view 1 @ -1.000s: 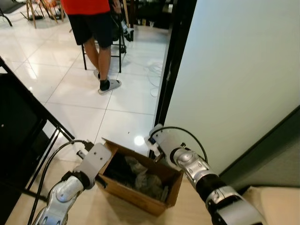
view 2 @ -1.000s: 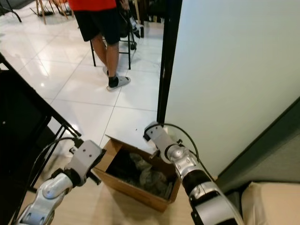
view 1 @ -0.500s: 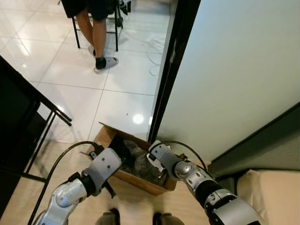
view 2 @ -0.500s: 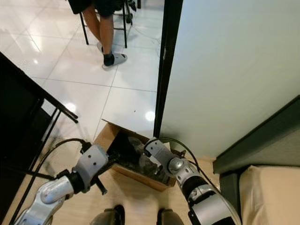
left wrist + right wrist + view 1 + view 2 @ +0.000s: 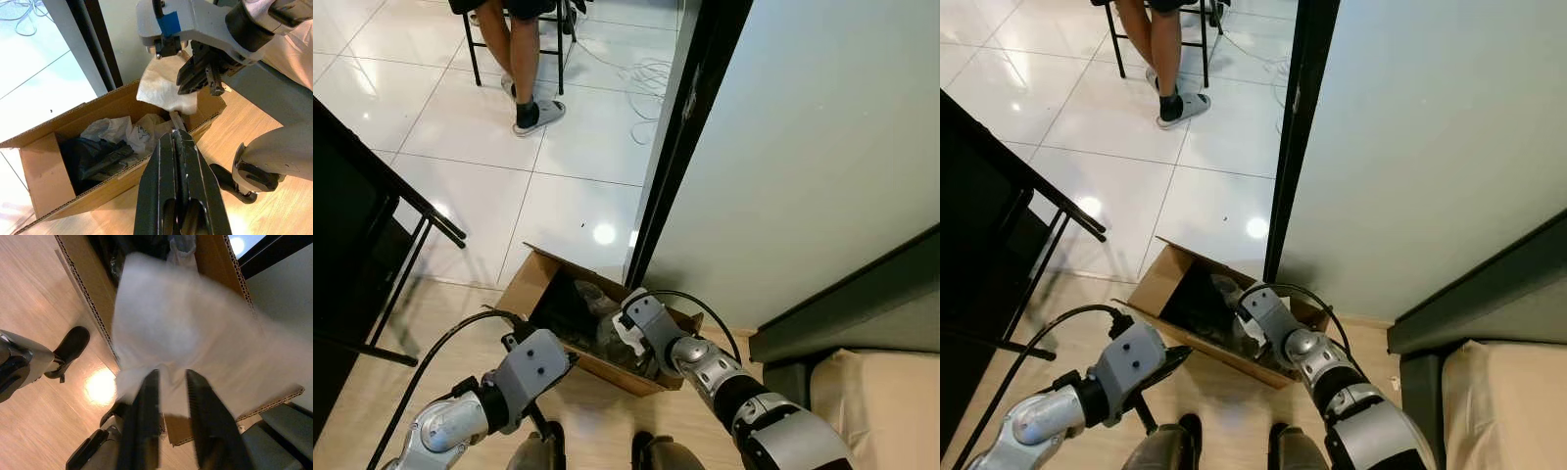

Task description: Clean up the room

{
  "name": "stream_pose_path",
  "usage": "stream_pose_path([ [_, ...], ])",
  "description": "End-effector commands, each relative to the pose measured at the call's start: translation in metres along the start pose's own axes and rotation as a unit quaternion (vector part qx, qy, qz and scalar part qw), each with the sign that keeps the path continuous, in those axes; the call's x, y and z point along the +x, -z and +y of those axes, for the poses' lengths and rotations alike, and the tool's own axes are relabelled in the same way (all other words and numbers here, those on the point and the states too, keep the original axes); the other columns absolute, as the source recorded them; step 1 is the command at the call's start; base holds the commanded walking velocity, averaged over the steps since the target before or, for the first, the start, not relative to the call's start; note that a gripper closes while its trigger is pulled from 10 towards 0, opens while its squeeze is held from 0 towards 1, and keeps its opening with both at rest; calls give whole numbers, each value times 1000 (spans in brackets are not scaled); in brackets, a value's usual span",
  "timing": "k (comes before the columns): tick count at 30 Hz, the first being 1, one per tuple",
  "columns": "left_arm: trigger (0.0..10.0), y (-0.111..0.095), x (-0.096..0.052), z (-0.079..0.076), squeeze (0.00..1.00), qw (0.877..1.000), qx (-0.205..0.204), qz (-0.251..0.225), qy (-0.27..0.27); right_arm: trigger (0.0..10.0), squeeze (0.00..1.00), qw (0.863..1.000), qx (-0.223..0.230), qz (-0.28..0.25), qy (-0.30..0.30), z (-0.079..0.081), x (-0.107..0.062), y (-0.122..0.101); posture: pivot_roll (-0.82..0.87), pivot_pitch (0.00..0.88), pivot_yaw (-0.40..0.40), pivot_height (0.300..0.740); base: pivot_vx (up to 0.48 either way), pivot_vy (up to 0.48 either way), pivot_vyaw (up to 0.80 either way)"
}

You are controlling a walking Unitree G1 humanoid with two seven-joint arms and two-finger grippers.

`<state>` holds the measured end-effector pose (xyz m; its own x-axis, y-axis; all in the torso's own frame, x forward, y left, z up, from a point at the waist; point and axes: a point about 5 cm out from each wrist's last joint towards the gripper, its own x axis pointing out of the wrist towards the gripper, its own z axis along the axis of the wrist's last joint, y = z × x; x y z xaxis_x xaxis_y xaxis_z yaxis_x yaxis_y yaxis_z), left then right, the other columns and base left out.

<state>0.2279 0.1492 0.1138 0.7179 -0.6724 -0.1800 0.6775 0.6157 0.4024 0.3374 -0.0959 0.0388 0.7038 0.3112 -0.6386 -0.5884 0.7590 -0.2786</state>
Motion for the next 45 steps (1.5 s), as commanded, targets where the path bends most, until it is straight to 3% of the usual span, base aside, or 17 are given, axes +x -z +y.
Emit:
stream_pose_path([
  [1, 10000, 6, -5, -6, 0, 1000, -7, 19, 18, 10000, 1000, 1000, 9, 15, -7, 5, 1, 10, 104, 423, -63, 740, 0, 0, 0],
  [2, 10000, 5, -4, -7, 0, 1000, -6, 20, 18, 10000, 384, 1000, 7, 14, 0, 4, 0, 10, 104, 423, -63, 740, 0, 0, 0],
  [4, 10000, 5, -4, -7, 0, 1000, -6, 20, 17, 10000, 384, 1000, 6, 13, 2, 3, 0, 10, 104, 423, -63, 740, 0, 0, 0],
  [5, 10000, 5, -4, -7, 0, 1000, -6, 21, 17, 10000, 0, 1000, 5, 12, 5, 3, 0, 10, 101, 420, -63, 740, 0, 0, 0],
  [19, 10000, 13, 0, -3, 0, 998, -30, 47, 3, 10000, 0, 1000, -18, 0, 16, -1, 0, 3, 85, 364, -68, 740, 0, 0, 0],
  [21, 10000, 18, 4, 9, 0, 994, -71, 52, -60, 10000, 0, 998, 32, -32, 42, -13, -2, -17, 67, 285, -71, 740, 0, 0, 0],
  [23, 10000, 27, 7, 27, 0, 973, -128, 69, -180, 10000, 0, 990, 93, -84, 62, -26, -6, -41, 42, 223, -60, 740, 0, 0, 0],
  [25, 10000, 27, 7, 27, 0, 973, -128, 69, -180, 10000, 0, 990, 93, -84, 62, -26, -6, -41, 42, 223, -60, 740, 0, 0, 0],
  [27, 10000, 46, 5, 39, 0, 926, -192, 109, -305, 10000, 0, 981, 115, -123, 95, -33, -11, -46, 0, 146, -37, 740, 0, 0, 0],
  [28, 10000, 46, 5, 39, 0, 926, -192, 109, -305, 10000, 0, 981, 115, -123, 95, -33, -11, -46, 0, 146, -37, 740, 0, 0, 0],
  [29, 10000, 53, 4, 40, 0, 905, -227, 121, -338, 10000, 0, 978, 109, -129, 120, -35, -14, -39, -8, 134, -30, 740, 0, 0, 0],
  [30, 10000, 57, 4, 39, 0, 893, -248, 127, -354, 10000, 0, 976, 103, -134, 140, -34, -18, -29, -8, 134, -30, 740, 0, 0, 0],
  [33, 10000, 57, 8, 35, 0, 895, -248, 128, -349, 10000, 0, 971, 112, -139, 161, -32, -23, -16, -24, 112, -20, 740, 0, 0, 0],
  [35, 10000, 55, 18, 28, 0, 907, -231, 131, -326, 10000, 0, 963, 123, -148, 189, -26, -33, 2, -31, 105, -19, 740, 0, 0, 0],
  [38, 10000, 54, 25, 24, 0, 912, -226, 132, -315, 10000, 0, 960, 127, -141, 204, -21, -37, 14, -37, 108, -12, 740, 0, 0, 0],
  [45, 10000, 54, 30, 22, 0, 911, -222, 136, -320, 10000, 0, 952, 164, -133, 220, -21, -41, 25, -36, 115, -9, 740, 0, 0, 0],
])
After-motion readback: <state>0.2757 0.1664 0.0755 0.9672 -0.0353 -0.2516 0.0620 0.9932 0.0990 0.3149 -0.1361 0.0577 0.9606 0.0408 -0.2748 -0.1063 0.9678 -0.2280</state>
